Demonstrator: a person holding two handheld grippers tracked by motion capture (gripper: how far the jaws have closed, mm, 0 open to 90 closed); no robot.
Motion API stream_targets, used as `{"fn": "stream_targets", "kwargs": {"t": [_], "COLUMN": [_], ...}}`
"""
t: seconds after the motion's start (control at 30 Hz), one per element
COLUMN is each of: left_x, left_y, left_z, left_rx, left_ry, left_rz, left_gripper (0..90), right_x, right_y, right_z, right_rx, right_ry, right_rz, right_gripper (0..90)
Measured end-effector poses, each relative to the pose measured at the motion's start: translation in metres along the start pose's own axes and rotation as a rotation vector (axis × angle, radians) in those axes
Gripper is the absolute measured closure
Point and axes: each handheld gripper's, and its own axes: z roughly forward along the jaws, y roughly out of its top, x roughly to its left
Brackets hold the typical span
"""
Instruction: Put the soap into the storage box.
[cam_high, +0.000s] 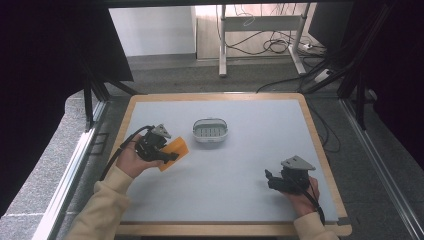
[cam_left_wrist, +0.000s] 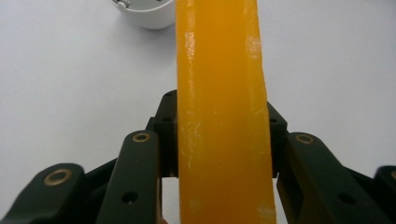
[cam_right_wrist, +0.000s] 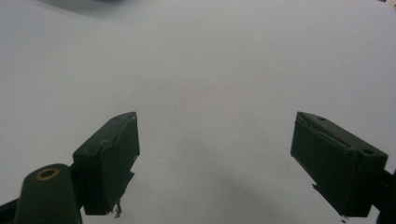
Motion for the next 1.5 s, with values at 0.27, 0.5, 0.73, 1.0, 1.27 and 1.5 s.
{"fn": "stream_targets", "kwargs": {"t": [0.27, 0.5, 0.73, 1.0, 1.27, 1.5], "left_x": [0.006, 0.011, 0.012, 0.009, 0.007, 0.006], "left_y": [0.009, 0.014, 0.019, 0.029, 0.039, 0.048], "left_z": [0.004, 0.006, 0.009, 0.009, 0.008, 0.008], "left_rx": [-0.014, -0.014, -0.01, -0.014, -0.007, -0.01], "left_ry": [-0.009, -0.005, -0.006, -0.007, -0.005, -0.002], "left_rz": [0.022, 0.012, 0.045, 0.074, 0.105, 0.128], "left_gripper": [62.0, 62.0, 62.0, 62.0, 62.0, 62.0], "right_x": [0.0, -0.001, -0.001, -0.002, -0.001, -0.001], "right_y": [0.0, 0.0, 0.0, 0.0, 0.0, 0.0], "right_z": [0.001, 0.0, 0.0, 0.0, 0.0, 0.0], "right_rx": [0.002, 0.001, 0.003, 0.003, 0.003, 0.001], "right_ry": [-0.007, -0.014, -0.014, -0.018, -0.018, -0.021], "right_rz": [-0.001, 0.007, 0.003, 0.005, 0.002, 0.004], "right_gripper": [15.8, 16.1, 16.4, 16.4, 16.4, 16.4]}}
